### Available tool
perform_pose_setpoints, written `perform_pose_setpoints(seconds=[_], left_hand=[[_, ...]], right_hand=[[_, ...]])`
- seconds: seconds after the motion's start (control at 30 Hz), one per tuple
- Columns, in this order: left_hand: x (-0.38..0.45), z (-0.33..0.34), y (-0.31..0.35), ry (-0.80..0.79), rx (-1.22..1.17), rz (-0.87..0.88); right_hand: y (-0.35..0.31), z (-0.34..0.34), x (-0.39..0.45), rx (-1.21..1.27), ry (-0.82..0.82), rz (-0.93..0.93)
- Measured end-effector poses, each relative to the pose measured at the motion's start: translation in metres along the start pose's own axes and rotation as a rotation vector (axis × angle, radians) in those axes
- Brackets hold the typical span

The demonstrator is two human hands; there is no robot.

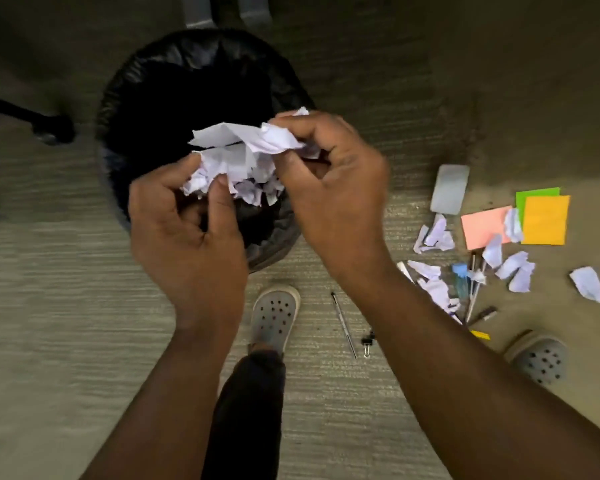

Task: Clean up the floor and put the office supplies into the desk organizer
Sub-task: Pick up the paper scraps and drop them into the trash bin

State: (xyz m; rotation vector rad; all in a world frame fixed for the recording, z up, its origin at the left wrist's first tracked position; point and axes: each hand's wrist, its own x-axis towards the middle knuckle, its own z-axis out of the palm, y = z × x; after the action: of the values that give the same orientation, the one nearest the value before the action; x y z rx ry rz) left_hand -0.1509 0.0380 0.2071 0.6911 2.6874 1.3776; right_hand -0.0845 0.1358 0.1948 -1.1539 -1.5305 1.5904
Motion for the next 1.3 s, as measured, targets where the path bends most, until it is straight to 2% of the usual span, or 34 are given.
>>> perform_pose_setpoints(seconds=[0.17,0.23,0.37,0.43,0.53,0.7,0.87,0.93,1.13,1.3], left_hand=[[0.032,-0.015,-0.033,0.062,-0.006,-0.077],[0.041,-0.016,-0.050,0.030,-0.031,-0.107],[0.046,-0.015,-0.085,-0.276,0.138,-0.214],[0.043,-0.015,-0.090,-0.354,0.239,-0.205],[0.030,-0.018,-0.082,-0.311,0.235,-0.134],[-0.002,-0.012,-0.055,-0.292,0.011,-0.052],[-0.051,0.012,-0.023,-0.330,-0.196,0.032],[-0.074,0.026,-0.014,-0.366,-0.191,0.045],[-0.136,0.084,-0.003,-0.573,-0.120,0.002],[-0.176,0.132,-0.021,-0.859,0.042,-0.011]], right_hand=[[0.010,0.054,0.004,-0.190,-0.079,-0.151],[0.015,0.064,0.008,-0.286,-0.139,-0.169],[0.033,0.073,0.011,-0.709,-0.466,-0.084],[0.037,0.073,0.007,-0.756,-0.497,-0.071],[0.039,0.071,-0.003,-0.653,-0.396,-0.123],[0.037,0.043,-0.025,-0.450,-0.193,-0.213],[0.045,-0.015,-0.047,-0.441,-0.105,-0.254],[0.055,-0.047,-0.054,-0.452,-0.060,-0.246],[0.110,-0.149,-0.080,-0.556,0.112,-0.135],[0.174,-0.225,-0.120,-0.759,0.063,0.078]])
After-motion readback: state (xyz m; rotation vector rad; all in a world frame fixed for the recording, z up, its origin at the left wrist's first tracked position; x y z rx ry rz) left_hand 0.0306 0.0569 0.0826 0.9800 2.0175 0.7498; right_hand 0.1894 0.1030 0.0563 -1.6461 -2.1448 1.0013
